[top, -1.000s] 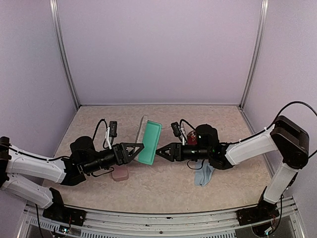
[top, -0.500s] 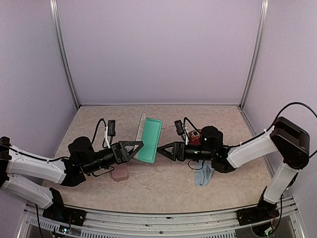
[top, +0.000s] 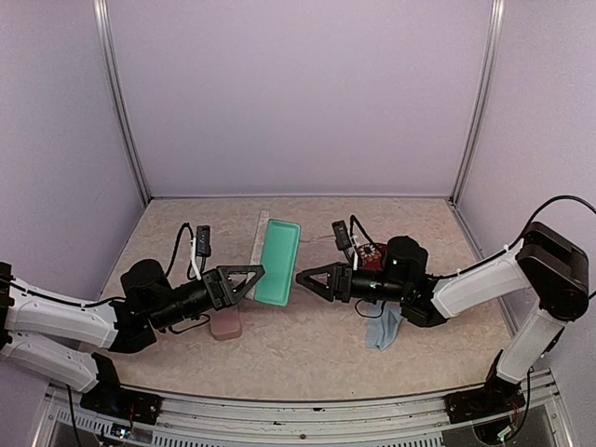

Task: Organize the sunglasses
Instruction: Pass from the left arm to the right

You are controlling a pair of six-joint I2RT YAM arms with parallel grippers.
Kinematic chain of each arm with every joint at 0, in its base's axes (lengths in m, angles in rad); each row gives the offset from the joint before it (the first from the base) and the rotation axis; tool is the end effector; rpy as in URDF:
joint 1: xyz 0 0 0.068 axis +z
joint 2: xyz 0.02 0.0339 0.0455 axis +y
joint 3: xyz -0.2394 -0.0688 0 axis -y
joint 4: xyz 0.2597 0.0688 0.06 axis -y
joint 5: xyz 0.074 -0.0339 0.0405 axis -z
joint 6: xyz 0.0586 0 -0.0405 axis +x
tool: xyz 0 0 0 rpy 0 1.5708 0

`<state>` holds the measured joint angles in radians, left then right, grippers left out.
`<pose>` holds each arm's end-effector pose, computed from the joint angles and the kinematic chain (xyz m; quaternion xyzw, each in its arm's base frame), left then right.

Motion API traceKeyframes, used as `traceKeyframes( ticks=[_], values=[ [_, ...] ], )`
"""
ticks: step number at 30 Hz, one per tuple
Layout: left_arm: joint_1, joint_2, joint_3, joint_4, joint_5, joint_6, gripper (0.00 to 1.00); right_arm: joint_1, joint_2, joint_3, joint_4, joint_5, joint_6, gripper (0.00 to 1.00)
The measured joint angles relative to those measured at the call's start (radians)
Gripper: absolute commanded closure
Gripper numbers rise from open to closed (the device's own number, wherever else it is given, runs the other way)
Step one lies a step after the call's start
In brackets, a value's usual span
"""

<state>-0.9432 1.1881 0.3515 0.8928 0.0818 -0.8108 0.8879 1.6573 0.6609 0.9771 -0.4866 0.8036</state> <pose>0.1613 -0.2305 0.1904 0.0751 0.6829 -0.5762 0.4427 0.2046 0.2950 0.1642 -0.1977 0.6851 0.6227 0.3220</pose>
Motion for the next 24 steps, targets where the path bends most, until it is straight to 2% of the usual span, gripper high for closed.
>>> traceKeyframes(
  ticks=[7, 9, 20, 22, 24],
  values=[
    [-0.003, 0.006, 0.0, 0.006, 0.0, -0.001, 1.0, 0.014, 0.035, 0.047, 0.001, -0.014, 0.002, 0.45],
    [-0.004, 0.008, 0.0, 0.006, 0.0, -0.001, 1.0, 0.02, 0.051, 0.063, 0.001, -0.019, 0.002, 0.49],
    [-0.008, 0.019, -0.015, 0.037, -0.004, -0.008, 0.99, 0.027, 0.094, 0.092, 0.001, -0.027, 0.012, 0.83],
    [-0.008, 0.024, -0.024, 0.058, -0.004, -0.007, 0.96, 0.027, 0.094, 0.093, -0.009, -0.022, 0.018, 0.88],
    [-0.013, 0.029, -0.034, 0.082, -0.004, 0.0, 0.88, 0.027, 0.091, 0.094, -0.029, -0.013, 0.028, 0.92]
  ],
)
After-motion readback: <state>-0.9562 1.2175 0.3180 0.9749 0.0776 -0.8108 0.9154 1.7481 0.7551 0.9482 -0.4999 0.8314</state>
